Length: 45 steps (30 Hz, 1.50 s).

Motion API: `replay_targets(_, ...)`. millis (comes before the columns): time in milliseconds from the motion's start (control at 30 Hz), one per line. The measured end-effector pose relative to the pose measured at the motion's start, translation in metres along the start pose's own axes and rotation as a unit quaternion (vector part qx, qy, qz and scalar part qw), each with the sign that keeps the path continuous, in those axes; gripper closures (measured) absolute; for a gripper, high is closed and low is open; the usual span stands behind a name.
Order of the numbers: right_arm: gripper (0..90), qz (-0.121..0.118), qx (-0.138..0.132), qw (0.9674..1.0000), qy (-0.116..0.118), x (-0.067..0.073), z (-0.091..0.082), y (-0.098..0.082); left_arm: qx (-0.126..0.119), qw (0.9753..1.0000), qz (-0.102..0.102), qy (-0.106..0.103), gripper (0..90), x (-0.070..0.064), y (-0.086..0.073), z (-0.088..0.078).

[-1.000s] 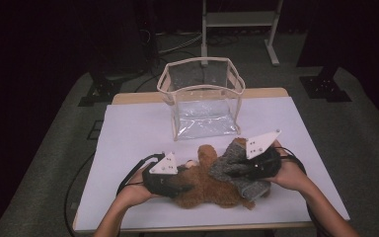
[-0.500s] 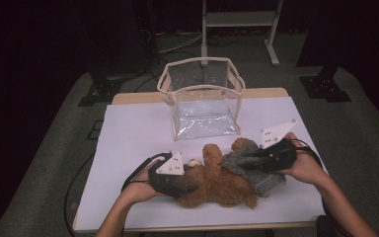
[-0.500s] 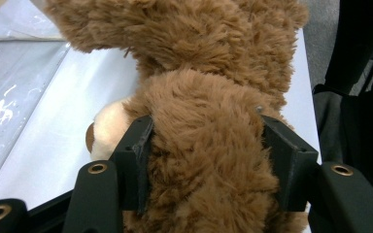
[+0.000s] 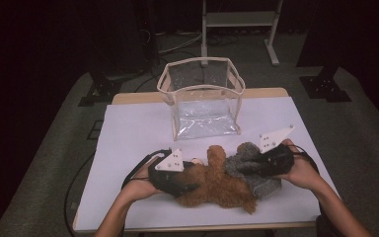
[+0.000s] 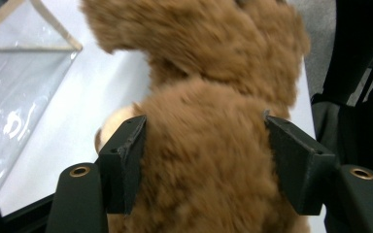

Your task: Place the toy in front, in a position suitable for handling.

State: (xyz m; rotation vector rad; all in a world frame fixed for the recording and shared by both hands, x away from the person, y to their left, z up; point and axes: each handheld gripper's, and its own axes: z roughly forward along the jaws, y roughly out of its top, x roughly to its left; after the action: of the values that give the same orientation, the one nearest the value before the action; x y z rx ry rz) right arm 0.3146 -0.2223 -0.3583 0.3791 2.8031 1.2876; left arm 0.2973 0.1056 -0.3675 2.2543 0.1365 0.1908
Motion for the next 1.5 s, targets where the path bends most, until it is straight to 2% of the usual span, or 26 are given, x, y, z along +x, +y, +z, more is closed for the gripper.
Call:
replay_targets(100, 75.2, -0.008, -0.007, 0.9999, 0.007, 0.012, -0.001, -0.004, 0.017, 0.9997, 0.008, -0.017, 36.4, -0.003, 0.002, 0.005)
replay_targets(167, 75.2, -0.010, -0.008, 0.9999, 0.004, 0.018, -0.002, -0.005, 0.015, 0.9997, 0.010, -0.019, 40.5, -0.003, 0.001, 0.003)
replay_targets(267, 75.0, -0.014, -0.016, 0.9997, -0.009, 0.018, -0.006, 0.003, 0.013, 0.9997, 0.015, -0.016, 43.4, -0.006, -0.002, 0.004)
replay_targets(367, 75.0, -0.021, -0.025, 0.9994, -0.008, 0.015, -0.009, 0.019, 0.013, 0.9997, 0.016, -0.014, 43.5, -0.007, -0.003, 0.003)
replay_targets(467, 75.1, -0.030, -0.020, 0.9993, -0.004, 0.011, -0.006, 0.037, 0.012, 0.9996, 0.019, -0.018, 43.4, -0.008, -0.004, 0.003)
replay_targets(533, 75.1, -0.036, -0.017, 0.9992, 0.007, 0.010, 0.002, 0.047, 0.012, 0.9996, 0.020, -0.017, 43.2, -0.008, -0.004, 0.003)
replay_targets(633, 74.9, -0.047, 0.010, 0.9988, 0.012, 0.011, 0.016, 0.048, 0.012, 0.9995, 0.020, -0.019, 43.1, -0.009, -0.006, 0.002)
replay_targets(733, 74.8, -0.029, 0.005, 0.9994, 0.015, 0.005, 0.013, 0.036, 0.009, 0.9996, 0.018, -0.019, 42.9, -0.009, -0.007, 0.002)
replay_targets(867, 74.8, 0.004, -0.005, 0.9999, -0.009, -0.008, -0.009, 0.013, 0.013, 0.9995, 0.022, -0.017, 42.1, -0.010, -0.006, 0.003)
replay_targets(967, 74.8, 0.040, -0.009, 0.9988, -0.027, -0.021, -0.027, -0.005, 0.014, 0.9996, 0.019, -0.016, 41.3, -0.010, -0.005, 0.004)
replay_targets(1033, 74.7, 0.053, -0.010, 0.9977, -0.040, -0.027, -0.037, -0.014, 0.015, 0.9996, 0.016, -0.017, 40.9, -0.010, -0.004, 0.003)
replay_targets(1067, 74.7, 0.059, -0.014, 0.9972, -0.043, -0.029, -0.041, -0.018, 0.016, 0.9996, 0.017, -0.017, 40.9, -0.010, -0.004, 0.003)
replay_targets(1133, 74.7, 0.067, -0.029, 0.9967, -0.035, -0.031, -0.044, -0.022, 0.016, 0.9995, 0.019, -0.018, 40.9, -0.009, -0.004, 0.004)
replay_targets(1267, 74.6, 0.051, -0.031, 0.9978, -0.030, -0.025, -0.040, -0.014, 0.017, 0.9994, 0.021, -0.020, 40.9, -0.010, -0.003, 0.003)
replay_targets(1433, 74.6, 0.019, -0.025, 0.9995, -0.003, -0.010, -0.026, 0.005, 0.017, 0.9995, 0.021, -0.016, 40.5, -0.011, -0.003, 0.003)
replay_targets(1500, 74.5, 0.003, -0.019, 0.9997, 0.015, -0.001, -0.017, 0.011, 0.017, 0.9996, 0.020, -0.014, 40.2, -0.011, -0.002, 0.004)
